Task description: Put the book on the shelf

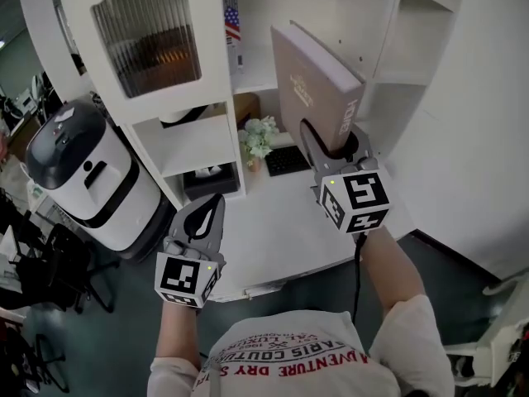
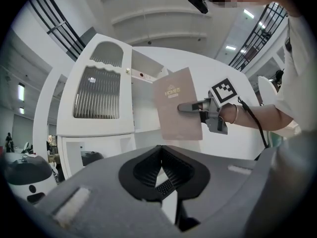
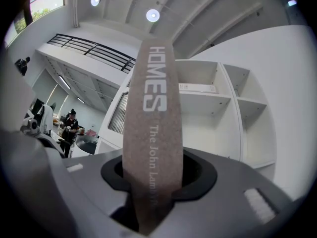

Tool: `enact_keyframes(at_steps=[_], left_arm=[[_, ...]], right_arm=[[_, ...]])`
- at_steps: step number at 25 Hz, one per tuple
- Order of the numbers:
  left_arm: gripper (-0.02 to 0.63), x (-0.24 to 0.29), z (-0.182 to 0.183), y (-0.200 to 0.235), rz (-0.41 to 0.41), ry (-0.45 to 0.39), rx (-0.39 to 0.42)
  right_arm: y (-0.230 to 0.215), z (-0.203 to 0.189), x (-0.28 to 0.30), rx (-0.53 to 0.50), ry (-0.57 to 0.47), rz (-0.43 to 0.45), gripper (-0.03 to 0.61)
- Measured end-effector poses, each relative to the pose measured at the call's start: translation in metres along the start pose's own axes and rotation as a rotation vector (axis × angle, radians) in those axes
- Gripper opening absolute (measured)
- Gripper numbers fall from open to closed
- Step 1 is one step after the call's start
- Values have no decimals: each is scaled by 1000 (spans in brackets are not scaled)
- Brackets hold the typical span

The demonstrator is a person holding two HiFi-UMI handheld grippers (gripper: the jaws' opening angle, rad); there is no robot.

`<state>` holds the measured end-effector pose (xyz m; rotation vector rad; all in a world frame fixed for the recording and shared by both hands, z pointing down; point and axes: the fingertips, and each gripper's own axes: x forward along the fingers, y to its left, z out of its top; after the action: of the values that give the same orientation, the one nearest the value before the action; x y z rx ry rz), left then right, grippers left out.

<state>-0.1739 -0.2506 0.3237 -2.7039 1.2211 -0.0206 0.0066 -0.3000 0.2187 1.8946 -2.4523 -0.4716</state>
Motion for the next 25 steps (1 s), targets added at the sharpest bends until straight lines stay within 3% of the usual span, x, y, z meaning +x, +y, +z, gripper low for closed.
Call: enact_keyframes(at_steps=[7, 11, 19, 25], left_arm=[[6, -1, 7, 10, -8, -1, 16], [6, 6, 1, 18, 15, 20, 21], [6, 36, -14, 29, 60, 55, 40], [6, 62, -9, 49, 104, 48, 38]], right_arm=[[-7, 68, 39, -66, -93, -37, 173], [-9, 86, 72, -106, -104, -27, 173], [-43, 60, 144, -118, -25, -45, 173], [-53, 41, 203, -74, 60, 8, 175]])
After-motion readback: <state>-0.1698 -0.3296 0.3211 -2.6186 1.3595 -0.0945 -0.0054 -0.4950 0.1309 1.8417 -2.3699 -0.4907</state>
